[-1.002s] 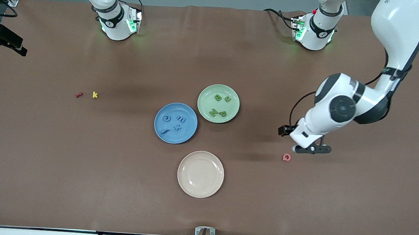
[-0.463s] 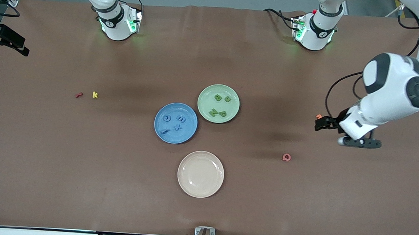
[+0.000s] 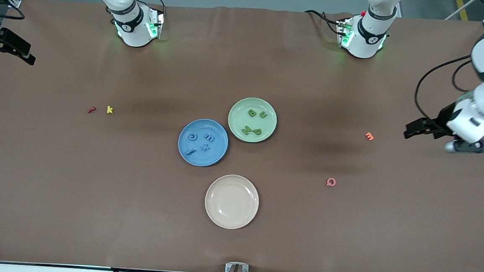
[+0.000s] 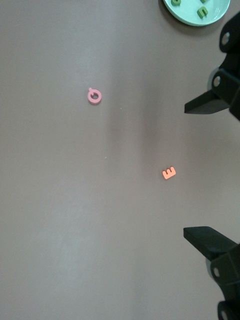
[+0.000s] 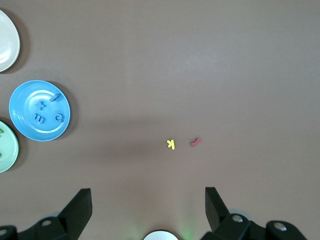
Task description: Sort letters by color into matching plates
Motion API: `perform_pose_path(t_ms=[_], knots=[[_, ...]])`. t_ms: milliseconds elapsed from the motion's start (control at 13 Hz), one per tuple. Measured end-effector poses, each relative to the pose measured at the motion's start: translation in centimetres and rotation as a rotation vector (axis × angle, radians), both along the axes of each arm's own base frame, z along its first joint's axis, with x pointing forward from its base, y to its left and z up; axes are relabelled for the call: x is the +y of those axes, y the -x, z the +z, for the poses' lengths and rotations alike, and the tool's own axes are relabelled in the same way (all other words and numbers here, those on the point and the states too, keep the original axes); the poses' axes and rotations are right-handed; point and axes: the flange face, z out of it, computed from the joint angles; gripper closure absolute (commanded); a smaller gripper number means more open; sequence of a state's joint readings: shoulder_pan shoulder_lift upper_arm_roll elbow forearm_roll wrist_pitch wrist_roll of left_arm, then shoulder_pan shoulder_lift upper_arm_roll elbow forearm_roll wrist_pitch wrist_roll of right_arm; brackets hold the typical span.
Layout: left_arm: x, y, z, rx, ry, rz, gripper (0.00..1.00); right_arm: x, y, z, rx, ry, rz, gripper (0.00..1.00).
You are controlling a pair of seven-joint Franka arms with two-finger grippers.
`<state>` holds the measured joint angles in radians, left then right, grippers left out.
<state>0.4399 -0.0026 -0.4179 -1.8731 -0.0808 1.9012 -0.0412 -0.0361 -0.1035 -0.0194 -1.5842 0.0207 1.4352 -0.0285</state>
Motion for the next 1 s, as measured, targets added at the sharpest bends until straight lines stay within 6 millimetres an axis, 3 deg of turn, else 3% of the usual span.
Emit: perform_pose_path(t_ms=[308, 540, 694, 1002], knots=[[0.5, -0.9, 8.1, -0.128, -0.007, 0.009, 0.01, 1.0, 0.0, 0.0, 0.000, 0.000, 0.020, 0.00], [0.9, -0.2, 11.9, -0.115, -0.006, 0.010, 0.01, 1.0, 0.0, 0.0, 0.000, 0.000, 0.019, 0.00], [0.9, 0.0, 13.1, -0.116, -0.006, 0.007, 0.01, 0.9, 0.0, 0.0, -0.001, 0.000, 0.017, 0.00], [0.4, 0.1, 13.3, -0.114, -0.005, -0.001, 0.01, 0.7, -0.1, 0.0, -0.004, 0.004, 0.014, 0.00]])
